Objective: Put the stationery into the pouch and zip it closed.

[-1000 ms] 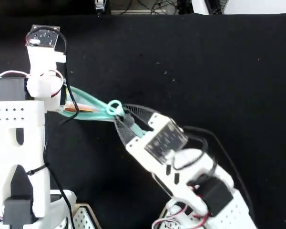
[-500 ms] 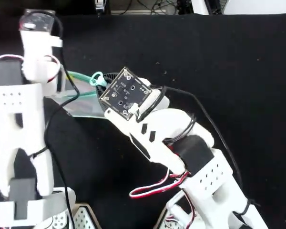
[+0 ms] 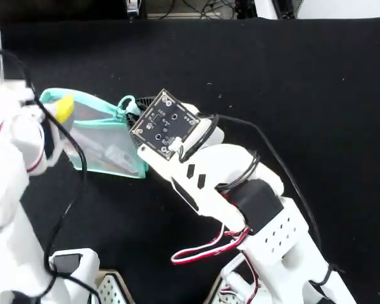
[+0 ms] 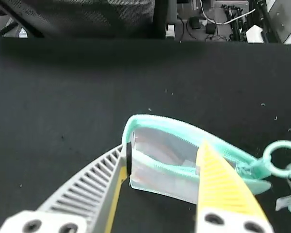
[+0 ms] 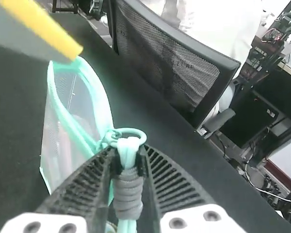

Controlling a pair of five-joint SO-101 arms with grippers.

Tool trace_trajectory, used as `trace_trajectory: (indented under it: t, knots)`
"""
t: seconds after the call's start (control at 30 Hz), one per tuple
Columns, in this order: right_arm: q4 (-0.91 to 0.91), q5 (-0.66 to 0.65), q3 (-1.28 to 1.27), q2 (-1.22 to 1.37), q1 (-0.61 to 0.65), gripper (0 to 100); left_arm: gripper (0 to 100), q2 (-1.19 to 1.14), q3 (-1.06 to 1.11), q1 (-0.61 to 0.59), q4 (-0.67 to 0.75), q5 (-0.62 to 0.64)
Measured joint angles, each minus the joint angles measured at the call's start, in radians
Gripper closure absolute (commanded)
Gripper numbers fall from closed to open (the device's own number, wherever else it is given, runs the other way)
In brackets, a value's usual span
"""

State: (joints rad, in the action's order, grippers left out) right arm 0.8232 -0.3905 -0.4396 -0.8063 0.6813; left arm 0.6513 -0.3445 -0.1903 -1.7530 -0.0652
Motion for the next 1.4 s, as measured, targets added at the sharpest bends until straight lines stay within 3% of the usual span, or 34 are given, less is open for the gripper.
trace_trajectory:
  t: [0.27, 0.5, 0.63, 0.73, 0.87, 1.03, 1.17, 1.4]
  knots:
    - [0.018, 0.0, 0.0, 0.0, 0.0, 98.6, 76, 0.137, 0.417, 0.0, 0.054, -0.124]
    - [0.069, 0.0, 0.002, -0.026, 0.029, 98.5, 76, 0.203, 0.821, -0.002, 0.451, -0.103]
    - [0.095, -0.018, 0.0, -0.072, 0.094, 98.5, 76, 0.207, 0.867, -0.002, 0.678, 0.014]
    - [0.097, -0.035, 0.0, -0.083, 0.095, 98.5, 76, 0.207, 0.867, 0.009, 0.741, 0.068]
    - [0.097, -0.037, 0.0, -0.083, 0.1, 98.5, 76, 0.209, 0.867, 0.031, 0.729, 0.083]
    - [0.097, -0.037, 0.0, -0.064, 0.1, 98.5, 76, 0.285, 0.867, 0.029, 0.542, 0.078]
    - [0.097, -0.037, 0.002, -0.055, 0.098, 98.5, 76, 0.443, 0.847, 0.029, 0.393, -0.014]
    - [0.095, -0.037, 0.002, -0.055, 0.098, 98.5, 76, 0.769, 0.844, 0.035, 0.255, -0.256]
